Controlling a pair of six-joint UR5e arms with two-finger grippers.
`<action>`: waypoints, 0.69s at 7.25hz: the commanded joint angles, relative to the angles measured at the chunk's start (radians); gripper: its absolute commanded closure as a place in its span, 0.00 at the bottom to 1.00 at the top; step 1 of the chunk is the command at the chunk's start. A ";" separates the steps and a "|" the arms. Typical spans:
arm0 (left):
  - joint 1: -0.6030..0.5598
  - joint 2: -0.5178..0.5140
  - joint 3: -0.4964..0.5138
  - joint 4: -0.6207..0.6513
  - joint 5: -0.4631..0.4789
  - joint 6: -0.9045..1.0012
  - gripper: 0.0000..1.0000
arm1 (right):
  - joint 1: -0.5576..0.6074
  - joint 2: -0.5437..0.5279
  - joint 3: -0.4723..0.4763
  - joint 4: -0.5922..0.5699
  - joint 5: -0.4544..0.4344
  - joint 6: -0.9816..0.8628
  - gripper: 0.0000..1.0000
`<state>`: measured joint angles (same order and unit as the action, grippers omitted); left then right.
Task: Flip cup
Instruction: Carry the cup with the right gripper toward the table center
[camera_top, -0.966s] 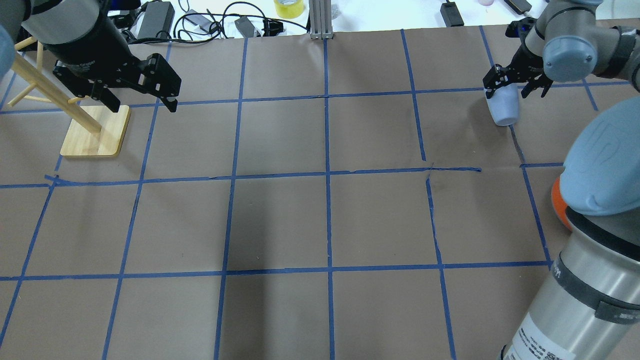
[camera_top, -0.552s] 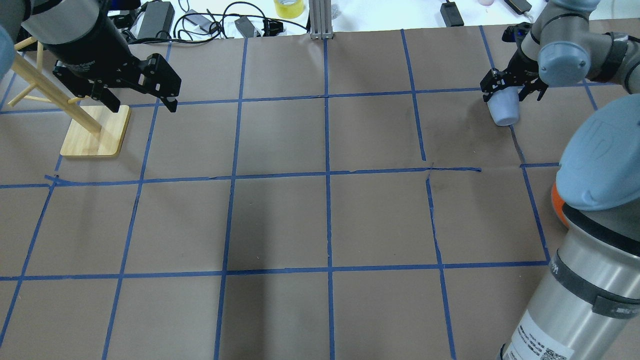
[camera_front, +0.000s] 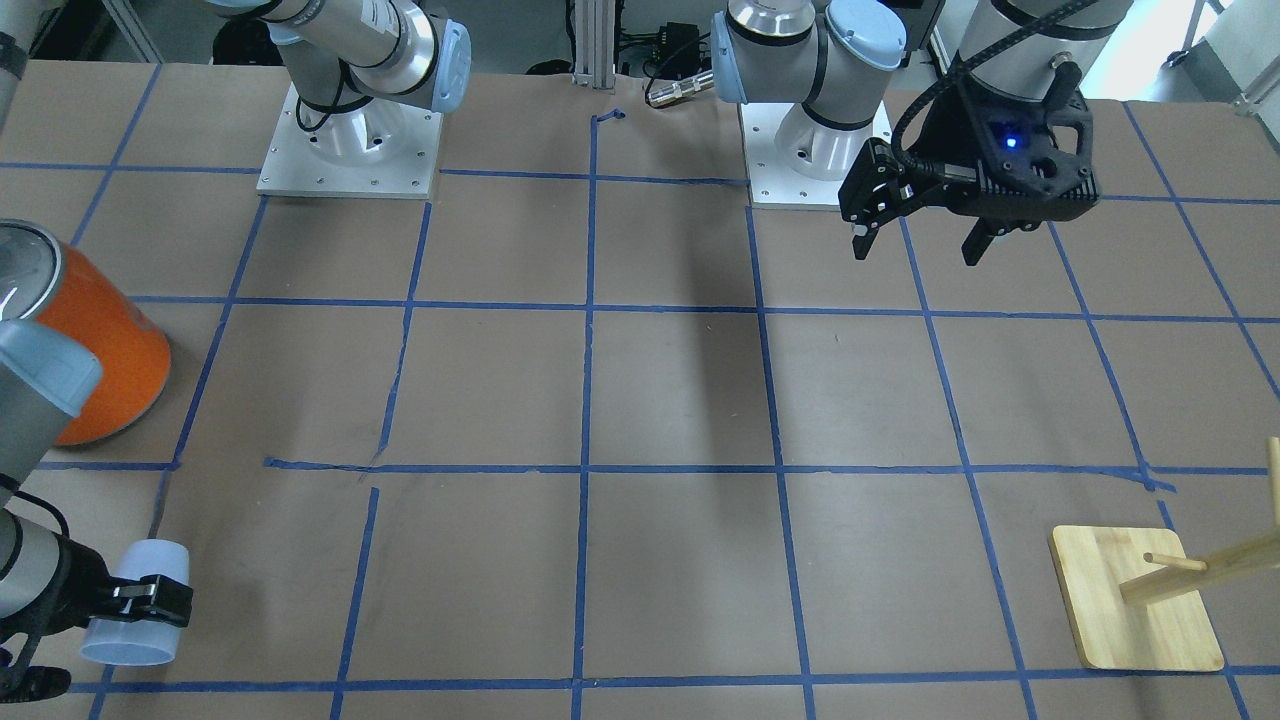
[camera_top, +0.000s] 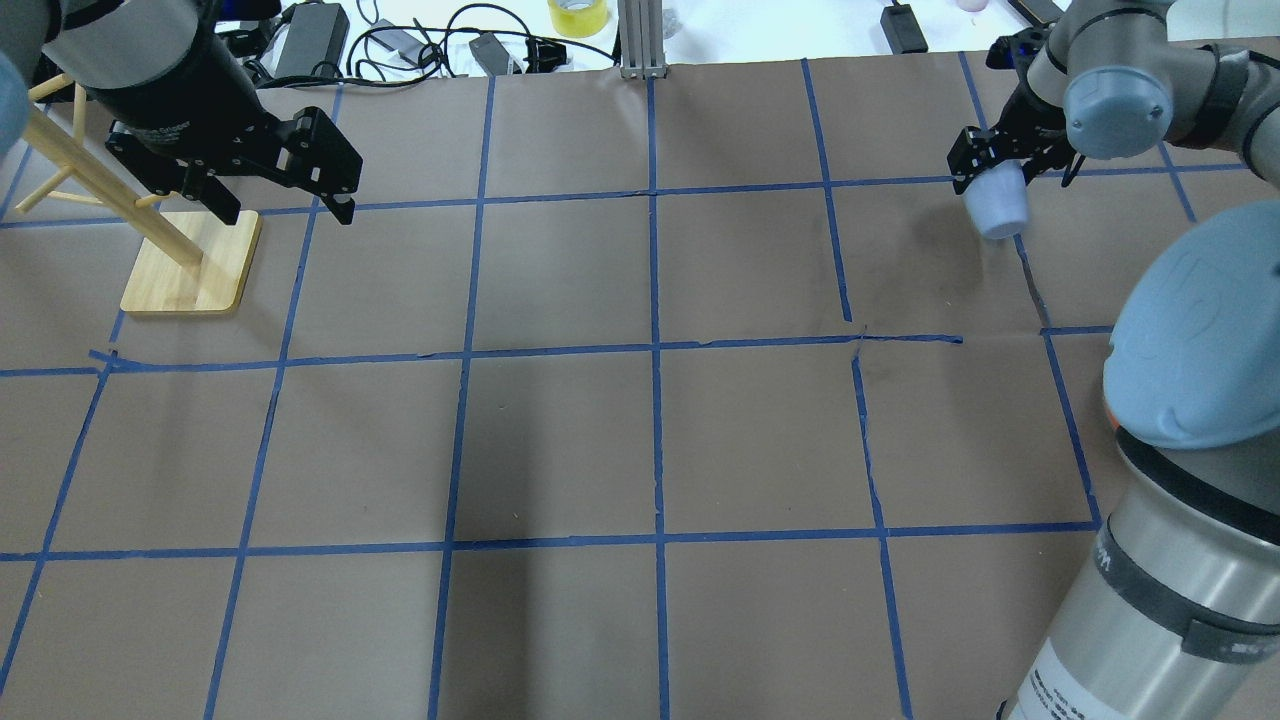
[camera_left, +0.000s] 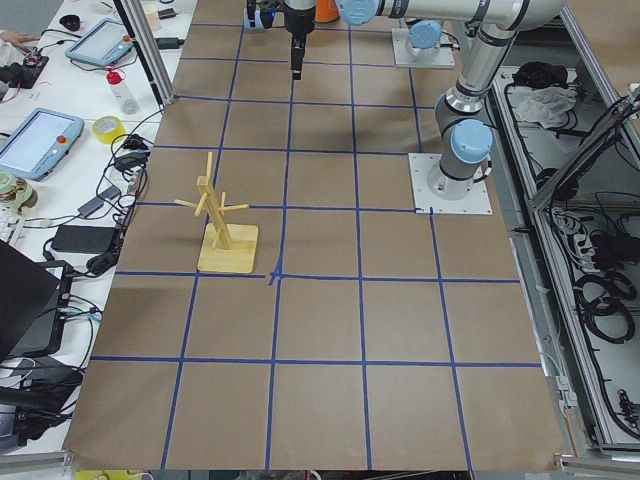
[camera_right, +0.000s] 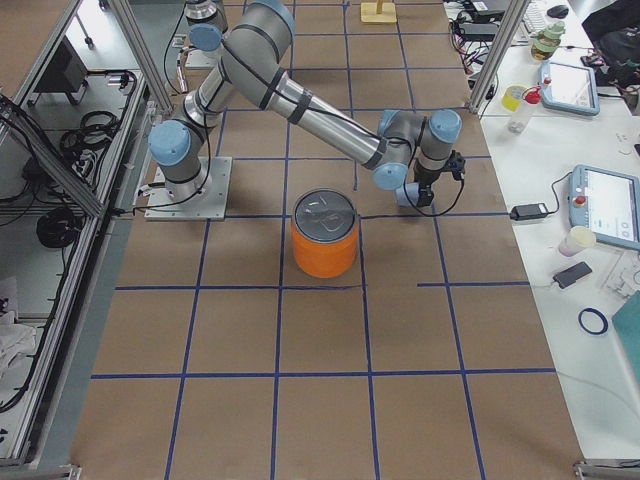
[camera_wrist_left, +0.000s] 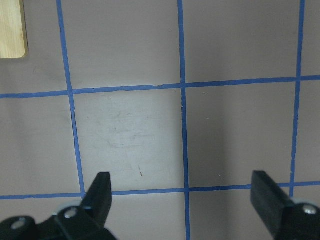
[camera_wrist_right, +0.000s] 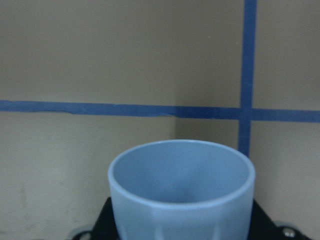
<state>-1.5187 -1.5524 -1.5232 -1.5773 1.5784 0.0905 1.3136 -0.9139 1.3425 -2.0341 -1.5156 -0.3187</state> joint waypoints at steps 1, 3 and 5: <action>0.000 0.000 0.000 -0.001 0.000 0.000 0.00 | 0.150 -0.072 -0.006 0.045 0.023 0.010 0.56; 0.000 0.000 0.000 -0.001 0.000 0.000 0.00 | 0.338 -0.080 -0.009 0.035 0.006 0.140 0.56; 0.000 0.003 -0.014 0.000 0.003 0.000 0.00 | 0.484 -0.060 -0.014 -0.007 0.011 0.318 0.57</action>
<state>-1.5187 -1.5522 -1.5272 -1.5781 1.5791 0.0905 1.7055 -0.9865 1.3310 -2.0143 -1.5069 -0.0972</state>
